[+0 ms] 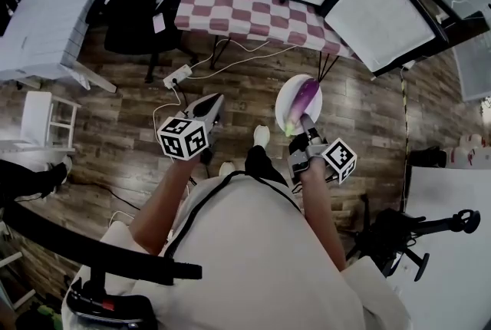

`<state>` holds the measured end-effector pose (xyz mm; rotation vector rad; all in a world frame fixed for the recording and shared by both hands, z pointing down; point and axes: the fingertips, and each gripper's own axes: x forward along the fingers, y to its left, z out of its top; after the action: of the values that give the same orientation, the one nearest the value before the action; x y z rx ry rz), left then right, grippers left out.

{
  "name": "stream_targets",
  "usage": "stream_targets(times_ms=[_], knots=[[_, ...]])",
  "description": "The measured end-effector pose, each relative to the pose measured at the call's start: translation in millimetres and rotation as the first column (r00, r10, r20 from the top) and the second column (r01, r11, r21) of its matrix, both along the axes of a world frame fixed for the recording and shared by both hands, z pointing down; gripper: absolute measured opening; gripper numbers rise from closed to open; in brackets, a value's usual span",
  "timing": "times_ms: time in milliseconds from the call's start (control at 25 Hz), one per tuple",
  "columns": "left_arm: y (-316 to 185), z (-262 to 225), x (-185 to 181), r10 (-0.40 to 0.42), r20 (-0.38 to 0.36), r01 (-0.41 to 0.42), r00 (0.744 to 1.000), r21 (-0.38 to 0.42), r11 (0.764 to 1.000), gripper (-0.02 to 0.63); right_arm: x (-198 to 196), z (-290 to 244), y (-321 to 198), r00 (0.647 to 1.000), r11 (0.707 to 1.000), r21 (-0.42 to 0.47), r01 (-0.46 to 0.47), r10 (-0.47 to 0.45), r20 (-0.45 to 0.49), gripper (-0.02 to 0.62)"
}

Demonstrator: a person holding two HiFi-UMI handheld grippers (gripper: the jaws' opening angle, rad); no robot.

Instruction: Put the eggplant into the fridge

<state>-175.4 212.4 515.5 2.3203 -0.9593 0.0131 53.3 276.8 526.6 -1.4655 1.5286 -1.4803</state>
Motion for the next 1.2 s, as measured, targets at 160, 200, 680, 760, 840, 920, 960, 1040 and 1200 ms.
stream_targets(times_ms=[160, 200, 680, 760, 840, 920, 960, 1040, 1200], knots=[[-6, 4, 6, -0.001, 0.007, 0.001, 1.000, -0.006, 1.000, 0.002, 7, 7, -7, 1.000, 1.000, -0.006, 0.002, -0.002, 0.001, 0.040], [-9, 6, 8, -0.001, 0.009, 0.001, 1.000, -0.008, 1.000, 0.002, 9, 9, -10, 1.000, 1.000, -0.009, 0.005, -0.005, 0.002, 0.040], [-87, 5, 54, -0.001, 0.036, 0.001, 0.999, -0.013, 1.000, 0.002, 50, 18, -89, 0.999, 0.999, -0.015, 0.039, -0.039, 0.007, 0.040], [-103, 2, 62, -0.009, 0.040, 0.009, 0.999, -0.013, 1.000, 0.002, 56, 16, -106, 0.998, 0.998, -0.013, 0.055, -0.055, 0.008, 0.038], [-119, -1, 71, -0.017, 0.043, 0.018, 0.999, -0.011, 1.000, 0.002, 62, 13, -124, 0.997, 0.997, -0.013, 0.070, -0.070, 0.013, 0.038], [-135, -4, 82, -0.025, 0.045, 0.026, 0.999, -0.003, 1.000, 0.002, 67, 10, -142, 0.996, 0.996, -0.009, 0.092, -0.091, 0.018, 0.038], [-142, -6, 88, -0.029, 0.047, 0.029, 0.998, 0.001, 1.000, 0.002, 70, 9, -151, 0.994, 0.995, -0.007, 0.103, -0.103, 0.020, 0.038], [-155, -7, 99, -0.038, 0.047, 0.038, 0.998, 0.004, 0.999, 0.002, 77, 9, -165, 0.992, 0.992, -0.006, 0.123, -0.123, 0.024, 0.038], [-177, -6, 120, -0.057, 0.049, 0.057, 0.997, -0.001, 0.998, 0.002, 91, 11, -192, 0.987, 0.987, -0.009, 0.158, -0.158, 0.029, 0.038]])
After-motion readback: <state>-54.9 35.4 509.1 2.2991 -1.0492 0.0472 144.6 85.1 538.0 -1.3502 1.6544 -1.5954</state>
